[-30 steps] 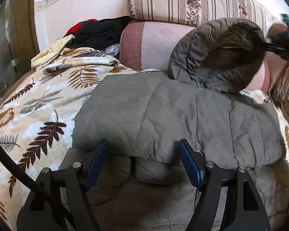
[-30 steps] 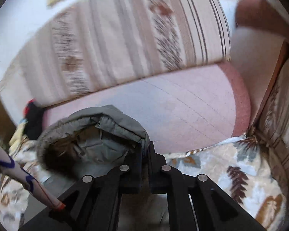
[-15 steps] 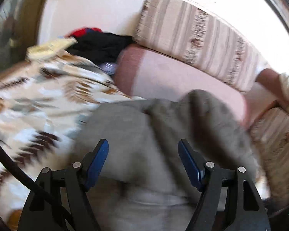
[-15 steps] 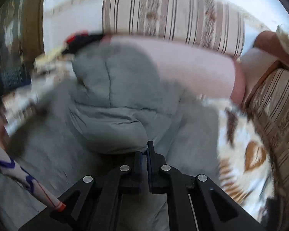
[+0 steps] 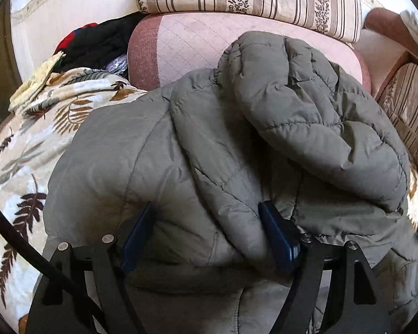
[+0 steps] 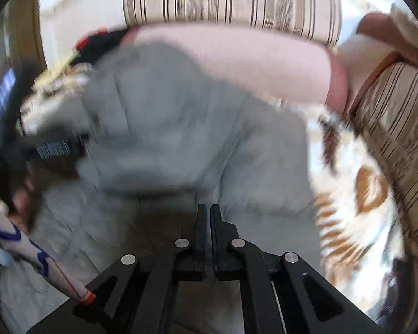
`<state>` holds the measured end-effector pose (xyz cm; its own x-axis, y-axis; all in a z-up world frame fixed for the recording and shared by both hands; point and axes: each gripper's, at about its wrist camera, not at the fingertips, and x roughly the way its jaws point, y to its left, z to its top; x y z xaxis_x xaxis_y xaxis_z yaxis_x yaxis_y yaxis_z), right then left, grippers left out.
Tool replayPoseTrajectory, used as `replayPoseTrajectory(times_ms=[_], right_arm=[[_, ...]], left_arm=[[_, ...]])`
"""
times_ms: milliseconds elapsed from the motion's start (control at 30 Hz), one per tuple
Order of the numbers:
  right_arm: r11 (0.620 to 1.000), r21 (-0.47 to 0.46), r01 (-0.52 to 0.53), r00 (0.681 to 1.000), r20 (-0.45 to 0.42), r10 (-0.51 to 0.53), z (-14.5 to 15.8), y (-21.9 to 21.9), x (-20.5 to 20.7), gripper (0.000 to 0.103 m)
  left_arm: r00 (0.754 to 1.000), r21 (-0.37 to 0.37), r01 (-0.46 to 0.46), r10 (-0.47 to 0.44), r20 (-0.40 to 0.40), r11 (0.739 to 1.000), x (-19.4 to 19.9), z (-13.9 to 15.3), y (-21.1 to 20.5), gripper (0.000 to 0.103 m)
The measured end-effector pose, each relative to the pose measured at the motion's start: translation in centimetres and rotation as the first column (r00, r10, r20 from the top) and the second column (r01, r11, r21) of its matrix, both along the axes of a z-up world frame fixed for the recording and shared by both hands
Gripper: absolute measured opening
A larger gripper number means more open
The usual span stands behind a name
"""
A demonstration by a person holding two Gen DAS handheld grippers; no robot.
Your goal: Fold large clothes
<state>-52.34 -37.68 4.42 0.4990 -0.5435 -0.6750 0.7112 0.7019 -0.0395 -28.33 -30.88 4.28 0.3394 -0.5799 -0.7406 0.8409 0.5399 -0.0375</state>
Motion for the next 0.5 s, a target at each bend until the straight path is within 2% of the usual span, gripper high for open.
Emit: replayPoseTrajectory(times_ms=[167,233,267,367,500], right_arm=[[1.0,-0.022,-0.001,0.99,0.144,0.004,5.7,-2.8,1.3,0.014],[1.0,-0.018,-0.002,0.982,0.191,0.005,6.7,-3.9,2.4,0.024],[1.0,-0.018,-0.009,0.978,0.208,0.012,7.0,-4.5,3.2,0.025],[1.0,0.007,-0.013,0.977,0.211,0.011,6.1,-6.0,5.3,0.027],[0.991,0.127,-0.027,0.988,0.156,0.007,1.2,-7.7,7.3,0.028]], left_arm=[[1.0,-0.072,-0.006,0.005,-0.006,0.997,0.8,2.6,1.7,0.077],[1.0,-0.12,-0.028,0.029,0.008,0.992,1.3,3.8,2.7,0.077],[0.999,-0.146,-0.037,0.039,0.005,0.989,1.8,4.3,3.1,0.077],[0.998,-0.18,-0.052,0.046,-0.035,0.982,2.7,4.2,3.2,0.077],[0.996,-0.158,-0.029,0.015,-0.087,0.987,2.6,2.8,2.0,0.077]])
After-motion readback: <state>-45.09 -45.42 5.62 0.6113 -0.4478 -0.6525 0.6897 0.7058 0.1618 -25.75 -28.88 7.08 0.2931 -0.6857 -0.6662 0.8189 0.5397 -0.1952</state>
